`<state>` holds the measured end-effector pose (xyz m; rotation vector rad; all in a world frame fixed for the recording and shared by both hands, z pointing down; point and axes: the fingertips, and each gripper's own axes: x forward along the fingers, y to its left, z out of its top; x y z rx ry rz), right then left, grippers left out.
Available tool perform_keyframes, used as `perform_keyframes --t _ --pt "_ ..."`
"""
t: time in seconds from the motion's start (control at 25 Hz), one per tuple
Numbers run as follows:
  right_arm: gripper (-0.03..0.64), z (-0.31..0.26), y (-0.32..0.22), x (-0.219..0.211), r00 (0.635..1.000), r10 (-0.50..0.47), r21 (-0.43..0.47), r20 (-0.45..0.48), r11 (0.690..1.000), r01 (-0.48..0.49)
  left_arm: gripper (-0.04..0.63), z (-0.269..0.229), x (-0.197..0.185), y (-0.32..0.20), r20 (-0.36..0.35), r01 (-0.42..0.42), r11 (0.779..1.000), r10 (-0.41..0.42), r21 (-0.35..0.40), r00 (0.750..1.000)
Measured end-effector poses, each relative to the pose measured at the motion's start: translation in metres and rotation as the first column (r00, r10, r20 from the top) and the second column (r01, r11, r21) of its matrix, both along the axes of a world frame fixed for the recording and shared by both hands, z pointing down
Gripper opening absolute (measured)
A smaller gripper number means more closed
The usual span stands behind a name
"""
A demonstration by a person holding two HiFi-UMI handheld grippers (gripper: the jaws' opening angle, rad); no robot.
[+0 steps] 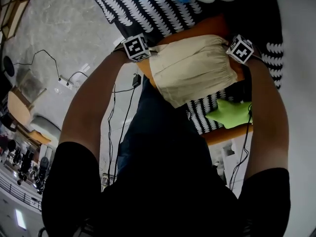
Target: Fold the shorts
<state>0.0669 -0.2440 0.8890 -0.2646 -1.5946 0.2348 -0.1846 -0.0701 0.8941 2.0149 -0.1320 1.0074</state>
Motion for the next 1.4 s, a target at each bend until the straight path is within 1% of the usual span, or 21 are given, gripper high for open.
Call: perform_keyframes --t 0.08,0.12,0.24,0.4,0.64,0.88,1.04,1.16,1.24,1.4 --pt "0.133 0.0 0.001 0.009 1.0 -0.001 0.0 -0.003 1.0 0.001 0.092 -0.003 0.004 0.002 0.005 -0.01 1.0 0.01 0.01 1.0" --pt "0.113 -0.001 0.003 0.014 1.0 -0.005 0.004 -0.008 1.0 0.005 0.066 -0.007 0.006 0.004 0.005 -0.012 1.0 0.012 0.015 1.0" --pt "0.062 -0.006 0.005 0.024 0.999 -0.026 0.017 -0.028 1.0 0.026 0.035 -0.015 0.007 0.007 0.009 -0.022 0.999 0.022 0.036 1.0" --pt "0.046 -0.01 -0.004 0.02 0.998 -0.055 0.056 -0.033 0.997 0.057 0.029 -0.018 -0.004 0.006 0.044 -0.038 0.996 0.034 0.077 0.998" --pt "0.041 -0.027 -0.032 -0.001 0.994 -0.105 0.16 0.007 0.982 0.103 0.029 -0.031 -0.02 -0.008 0.087 -0.022 0.988 0.008 0.155 0.996" --pt "0.04 -0.042 -0.063 -0.035 0.985 -0.164 0.3 0.062 0.944 0.138 0.028 -0.042 -0.048 -0.026 0.137 0.04 0.975 -0.071 0.217 0.988" --pt "0.04 -0.067 -0.081 -0.056 0.976 -0.194 0.378 0.096 0.914 0.145 0.028 -0.066 -0.071 -0.042 0.156 0.095 0.953 -0.145 0.288 0.977" --pt "0.04 -0.076 -0.086 -0.067 0.968 -0.212 0.418 0.131 0.898 0.14 0.028 -0.077 -0.078 -0.044 0.16 0.094 0.938 -0.154 0.332 0.975" --pt "0.04 -0.081 -0.084 -0.071 0.964 -0.225 0.433 0.145 0.89 0.142 0.028 -0.086 -0.078 -0.04 0.145 0.094 0.931 -0.154 0.352 0.977" --pt "0.04 -0.103 -0.075 -0.063 0.961 -0.224 0.441 0.161 0.888 0.133 0.028 -0.116 -0.071 -0.024 0.121 0.09 0.921 -0.146 0.38 0.982"
